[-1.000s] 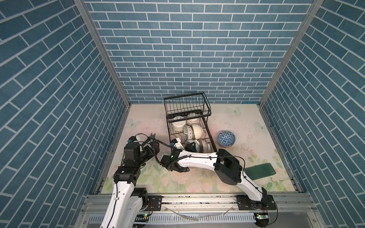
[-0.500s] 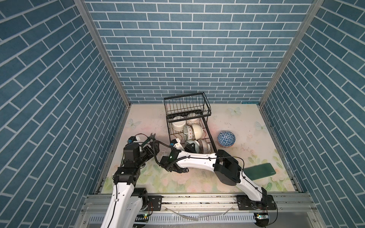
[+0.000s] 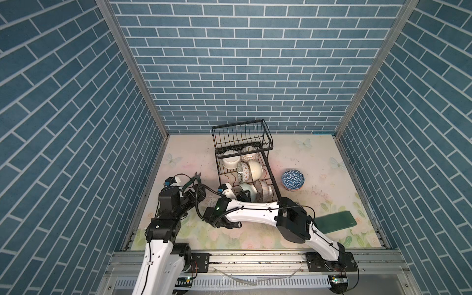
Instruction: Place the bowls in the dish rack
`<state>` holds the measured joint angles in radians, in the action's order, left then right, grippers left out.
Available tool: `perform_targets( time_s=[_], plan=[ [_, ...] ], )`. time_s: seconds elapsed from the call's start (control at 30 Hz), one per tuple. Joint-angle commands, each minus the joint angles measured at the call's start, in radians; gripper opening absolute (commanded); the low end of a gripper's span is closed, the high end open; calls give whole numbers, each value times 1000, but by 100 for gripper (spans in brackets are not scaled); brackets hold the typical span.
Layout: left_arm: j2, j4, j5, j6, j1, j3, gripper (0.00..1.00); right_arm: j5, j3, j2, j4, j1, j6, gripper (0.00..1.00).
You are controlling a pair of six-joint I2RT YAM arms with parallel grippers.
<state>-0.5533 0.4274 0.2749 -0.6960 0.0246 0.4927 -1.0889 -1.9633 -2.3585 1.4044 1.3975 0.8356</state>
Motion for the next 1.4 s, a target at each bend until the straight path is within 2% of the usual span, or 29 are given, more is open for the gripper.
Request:
perform_targets(
  time_s=[0.0,0.33,0.7,1.0,1.37],
  plan=[
    [10,-1,11,18,-3,-1,100,169,-18,-63,27,24,5,25],
    [11,7,8,23,-3,-4,100,165,-22,-58,37,21,15,42],
    [6,26,13,38,-3,22,100,130,-3,-12,38,14,33,67],
    [2,37,25,44,-4,35,100,112,7,40,9,15,6,74],
    [24,43,50,45,-5,64,100,112,86,159,-104,5,-51,75]
  ],
)
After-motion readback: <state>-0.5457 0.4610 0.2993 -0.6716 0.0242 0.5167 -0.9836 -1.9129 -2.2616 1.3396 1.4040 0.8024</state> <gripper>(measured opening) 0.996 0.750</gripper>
